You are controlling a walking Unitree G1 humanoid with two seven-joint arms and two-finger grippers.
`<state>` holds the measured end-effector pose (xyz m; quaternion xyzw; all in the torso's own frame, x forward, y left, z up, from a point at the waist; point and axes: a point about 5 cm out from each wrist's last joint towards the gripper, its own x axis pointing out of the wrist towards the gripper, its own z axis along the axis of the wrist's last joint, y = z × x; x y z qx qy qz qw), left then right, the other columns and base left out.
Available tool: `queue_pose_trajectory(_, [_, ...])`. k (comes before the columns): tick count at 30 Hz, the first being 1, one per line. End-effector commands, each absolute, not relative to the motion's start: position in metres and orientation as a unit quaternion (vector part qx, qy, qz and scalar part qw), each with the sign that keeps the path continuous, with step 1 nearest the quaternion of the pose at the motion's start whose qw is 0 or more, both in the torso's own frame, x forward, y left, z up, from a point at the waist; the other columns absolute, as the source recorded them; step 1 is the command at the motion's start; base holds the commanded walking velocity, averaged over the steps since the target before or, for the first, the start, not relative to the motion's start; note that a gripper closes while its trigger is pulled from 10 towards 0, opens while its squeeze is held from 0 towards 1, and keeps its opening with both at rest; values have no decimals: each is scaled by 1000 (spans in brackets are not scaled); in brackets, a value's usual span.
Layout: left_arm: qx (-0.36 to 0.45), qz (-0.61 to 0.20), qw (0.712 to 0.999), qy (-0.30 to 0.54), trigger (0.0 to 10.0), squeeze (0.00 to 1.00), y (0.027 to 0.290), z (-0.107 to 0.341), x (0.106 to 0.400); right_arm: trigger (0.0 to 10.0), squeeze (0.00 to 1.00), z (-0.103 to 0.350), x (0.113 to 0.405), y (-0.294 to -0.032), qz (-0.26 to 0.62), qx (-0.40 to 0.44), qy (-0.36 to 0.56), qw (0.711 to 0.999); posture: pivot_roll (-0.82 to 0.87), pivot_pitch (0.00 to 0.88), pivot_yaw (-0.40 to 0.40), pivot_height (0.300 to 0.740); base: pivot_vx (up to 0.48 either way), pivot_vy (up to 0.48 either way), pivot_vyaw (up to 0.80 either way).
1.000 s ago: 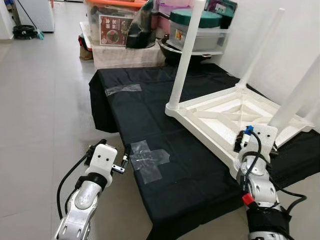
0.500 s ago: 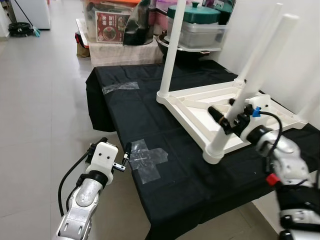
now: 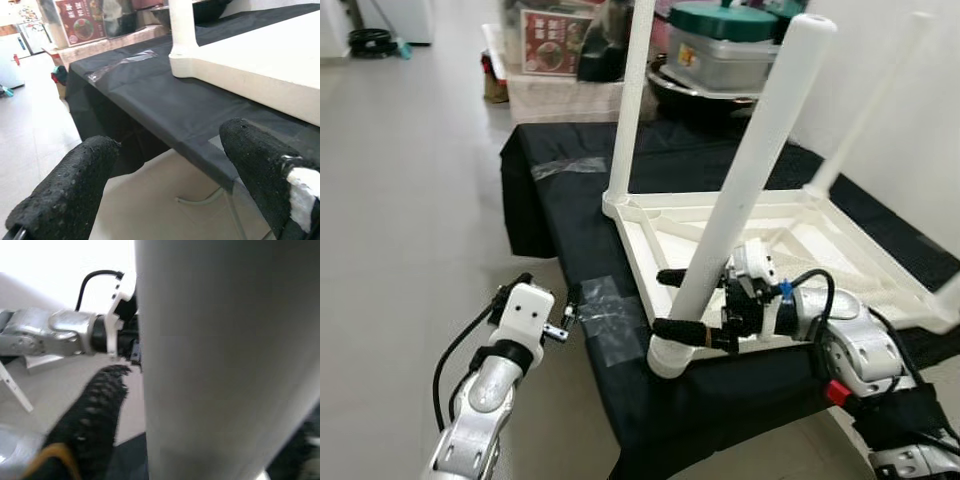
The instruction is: Building children table
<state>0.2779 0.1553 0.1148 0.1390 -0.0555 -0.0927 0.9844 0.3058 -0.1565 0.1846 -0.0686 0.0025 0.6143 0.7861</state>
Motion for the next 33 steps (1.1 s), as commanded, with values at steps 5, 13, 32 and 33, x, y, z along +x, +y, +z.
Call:
queue_pose_trajectory(5, [141,-101,983,-57,10000,0,149,114,281,0,0,178,333,-171,461,-84,-8,883,46,0,-149,740,0,0,0])
queue_pose_trajectory(13, [142,-105,983,-54,10000,0,150,112,278,0,0,154,325,-188,348,-65,31,935,39,0,-138,740,0,0,0])
queue_pose_trajectory(32, [142,-108,983,-54,10000,0,148,113,279,0,0,102,309,-305,-229,-145,167,948,26,0,-130,740,0,0,0])
queue_pose_trajectory(33, [142,-107,983,-54,10000,0,148,113,280,0,0,104,305,-314,-263,-152,168,938,26,0,-130,740,0,0,0])
